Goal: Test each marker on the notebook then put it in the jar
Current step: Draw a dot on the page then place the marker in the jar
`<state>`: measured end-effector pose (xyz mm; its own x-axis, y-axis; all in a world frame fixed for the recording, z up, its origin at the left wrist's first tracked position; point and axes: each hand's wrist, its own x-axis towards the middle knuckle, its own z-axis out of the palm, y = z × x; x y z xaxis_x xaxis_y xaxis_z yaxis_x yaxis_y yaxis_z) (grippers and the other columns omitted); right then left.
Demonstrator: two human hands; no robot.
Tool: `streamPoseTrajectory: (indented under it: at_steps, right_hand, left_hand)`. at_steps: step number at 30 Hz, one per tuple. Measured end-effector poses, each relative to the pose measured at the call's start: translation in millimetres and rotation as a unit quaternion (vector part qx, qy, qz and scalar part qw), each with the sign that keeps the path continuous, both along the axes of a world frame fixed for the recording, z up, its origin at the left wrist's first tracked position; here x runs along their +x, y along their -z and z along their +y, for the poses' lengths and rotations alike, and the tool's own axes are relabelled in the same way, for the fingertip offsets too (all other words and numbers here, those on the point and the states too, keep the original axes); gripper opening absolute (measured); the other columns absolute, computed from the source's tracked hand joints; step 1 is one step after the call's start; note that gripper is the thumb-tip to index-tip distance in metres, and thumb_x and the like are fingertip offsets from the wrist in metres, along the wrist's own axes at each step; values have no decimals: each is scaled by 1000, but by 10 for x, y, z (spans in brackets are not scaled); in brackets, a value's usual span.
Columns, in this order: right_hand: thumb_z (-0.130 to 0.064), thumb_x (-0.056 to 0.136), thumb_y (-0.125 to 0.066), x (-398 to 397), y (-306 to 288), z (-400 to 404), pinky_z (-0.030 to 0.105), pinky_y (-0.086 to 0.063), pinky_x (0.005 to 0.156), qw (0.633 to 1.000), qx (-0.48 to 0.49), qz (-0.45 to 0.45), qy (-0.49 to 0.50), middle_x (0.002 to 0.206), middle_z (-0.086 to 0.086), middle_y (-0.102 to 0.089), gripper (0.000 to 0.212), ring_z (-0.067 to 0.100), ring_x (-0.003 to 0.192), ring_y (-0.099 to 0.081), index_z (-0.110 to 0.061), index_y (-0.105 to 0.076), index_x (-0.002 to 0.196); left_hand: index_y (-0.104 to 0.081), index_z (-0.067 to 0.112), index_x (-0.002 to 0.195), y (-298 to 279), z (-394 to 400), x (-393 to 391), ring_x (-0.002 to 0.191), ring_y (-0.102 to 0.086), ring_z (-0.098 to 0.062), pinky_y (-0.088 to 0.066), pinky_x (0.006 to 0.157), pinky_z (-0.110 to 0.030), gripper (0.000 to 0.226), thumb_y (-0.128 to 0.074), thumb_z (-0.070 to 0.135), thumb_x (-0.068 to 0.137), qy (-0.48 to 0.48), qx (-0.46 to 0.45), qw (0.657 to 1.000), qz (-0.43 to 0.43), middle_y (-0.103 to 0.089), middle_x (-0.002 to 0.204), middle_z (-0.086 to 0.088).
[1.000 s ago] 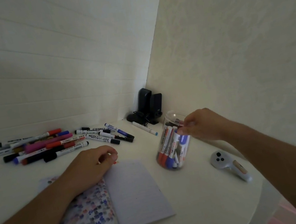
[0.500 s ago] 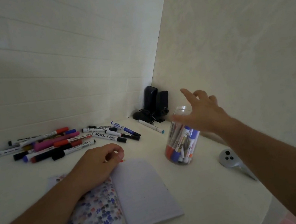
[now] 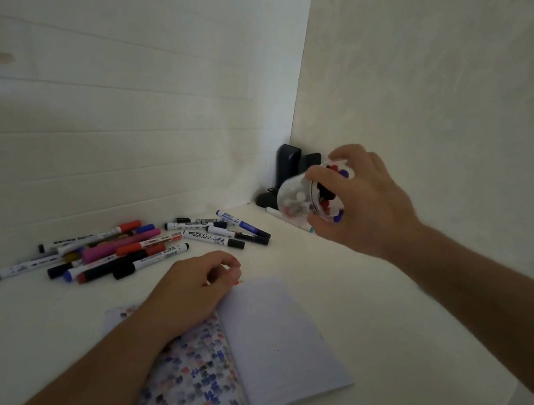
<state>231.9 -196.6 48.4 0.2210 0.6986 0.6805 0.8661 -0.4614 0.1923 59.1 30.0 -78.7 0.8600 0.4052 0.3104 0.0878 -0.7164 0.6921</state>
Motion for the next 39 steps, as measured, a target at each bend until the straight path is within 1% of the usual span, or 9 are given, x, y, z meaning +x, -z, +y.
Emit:
streamPoseTrajectory:
  at_steps: [3,7,11,14,21,24,27,32,39]
  right_hand:
    - [-46,75,-77,27,202,-39,47,-57,77,995,42,-74,-47,136,11,-55,55,39,118,-51,-26,-67,125]
    - [-41,74,-79,88,269,-29,47,-55,73,993,90,-72,4,133,9,-61,53,39,109,-55,-25,-71,123]
    - [-40,72,-77,66,251,39,47,-53,74,993,86,-62,-51,130,9,-62,52,39,102,-56,-23,-71,121]
    - [-42,70,-76,60,227,64,48,-55,68,994,94,-51,-34,131,6,-61,54,38,103,-52,-26,-72,122]
    - [-52,71,-74,61,193,93,51,-56,76,997,65,-28,-40,139,4,-57,67,36,109,-54,-27,-64,132]
    - [-59,70,-69,44,80,65,45,-54,85,998,51,34,-35,142,-1,-52,87,30,113,-51,-24,-50,147]
    - [-51,71,-82,127,-99,0,35,-49,96,989,31,144,-27,145,-7,-48,93,20,121,-50,-28,-43,153]
    - [-44,73,-87,365,-309,-111,13,-44,77,972,-17,235,-4,137,-16,-51,88,11,113,-56,-36,-46,150]
    - [-34,74,-88,582,-327,-213,20,-49,73,944,-76,321,29,135,-13,-54,65,16,122,-56,-39,-43,120]
  left_hand:
    - [-67,43,114,-8,-1,0,94,-62,3,-50,83,-23,17,-56,45,101,-1,6,1000,1,-70,98,23]
    - [-67,43,114,-13,-6,5,91,-62,3,-51,82,-23,17,-56,44,101,3,7,1000,2,-70,97,21]
    - [-66,45,115,-5,9,0,93,-62,3,-50,83,-23,18,-55,47,101,1,12,1000,7,-69,100,21]
    - [-67,44,115,-20,-5,-2,92,-61,4,-50,82,-21,17,-56,46,101,0,10,1000,4,-69,98,21]
    - [-66,45,115,-24,-3,5,91,-60,9,-46,78,-17,18,-55,46,101,3,14,1000,13,-69,96,22]
    - [-66,45,116,-33,-9,1,91,-61,6,-49,81,-21,18,-55,46,101,2,11,1000,15,-69,97,22]
    - [-66,44,115,-35,-12,-6,91,-61,7,-48,80,-18,17,-56,46,101,1,9,1000,13,-69,96,22]
    - [-65,45,115,-27,-8,-5,92,-60,9,-47,81,-19,17,-55,47,101,2,4,1000,13,-70,96,22]
    - [-66,48,113,2,3,1,93,-61,7,-47,82,-20,16,-56,49,100,-1,-11,1000,6,-70,96,23]
